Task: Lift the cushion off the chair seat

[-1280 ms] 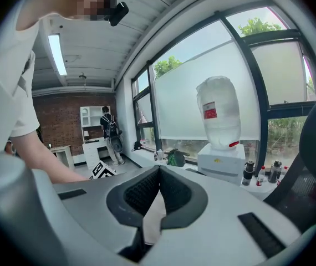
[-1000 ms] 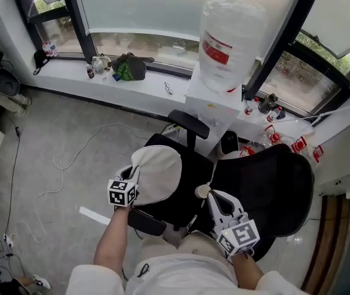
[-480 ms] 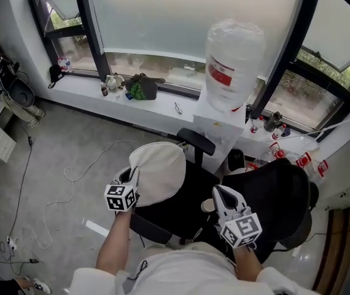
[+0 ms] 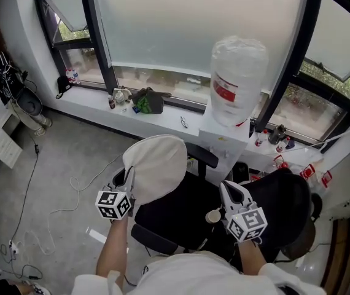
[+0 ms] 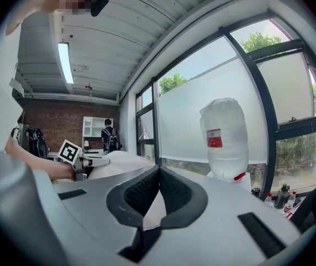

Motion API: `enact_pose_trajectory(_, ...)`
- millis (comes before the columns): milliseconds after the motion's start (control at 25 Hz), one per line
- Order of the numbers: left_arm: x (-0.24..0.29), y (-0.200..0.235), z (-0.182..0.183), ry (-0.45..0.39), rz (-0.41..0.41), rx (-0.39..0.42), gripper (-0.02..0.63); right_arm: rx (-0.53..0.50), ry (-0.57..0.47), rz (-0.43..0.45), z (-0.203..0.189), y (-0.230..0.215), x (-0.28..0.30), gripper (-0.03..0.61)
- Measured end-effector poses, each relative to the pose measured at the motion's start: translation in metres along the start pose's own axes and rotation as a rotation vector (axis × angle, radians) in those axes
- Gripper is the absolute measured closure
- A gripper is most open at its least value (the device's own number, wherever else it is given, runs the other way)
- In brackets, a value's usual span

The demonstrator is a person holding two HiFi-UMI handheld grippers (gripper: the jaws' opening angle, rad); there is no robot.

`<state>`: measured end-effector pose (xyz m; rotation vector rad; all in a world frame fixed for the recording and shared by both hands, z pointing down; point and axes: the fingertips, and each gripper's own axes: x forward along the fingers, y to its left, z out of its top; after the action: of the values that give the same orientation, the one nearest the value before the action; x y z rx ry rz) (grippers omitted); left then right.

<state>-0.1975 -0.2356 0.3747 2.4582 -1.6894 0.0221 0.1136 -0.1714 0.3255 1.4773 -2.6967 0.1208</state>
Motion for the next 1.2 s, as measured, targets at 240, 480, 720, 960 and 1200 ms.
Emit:
enact_pose_trajectory(240, -0.028, 0.007, 0.049, -0.115, 0.02, -0.013, 0.565, 0.003, -0.02, -0.014, 0.011, -0.005, 0.011, 0.575)
enact_pose_trajectory(480, -0.066, 0.012, 0.079, -0.206, 0.065, 0.034, 0.565, -0.004, -0.019, -0.023, 0.015, -0.012, 0.014, 0.575)
enact_pose_trajectory(720, -0.105, 0.016, 0.09, -0.26, 0.136, 0.033, 0.565, -0.018, -0.028, -0.058, 0.024, -0.019, 0.006, 0.575)
enact_pose_trajectory(960, -0.127, 0.009, 0.087, -0.284, 0.158, -0.014, 0.565, -0.016, -0.027, -0.103, 0.027, -0.029, -0.011, 0.575)
enact_pose_trajectory(1200, -0.139, 0.005, 0.078, -0.284, 0.165, -0.037, 0.565, -0.024, -0.024, -0.099, 0.028, -0.023, -0.015, 0.575)
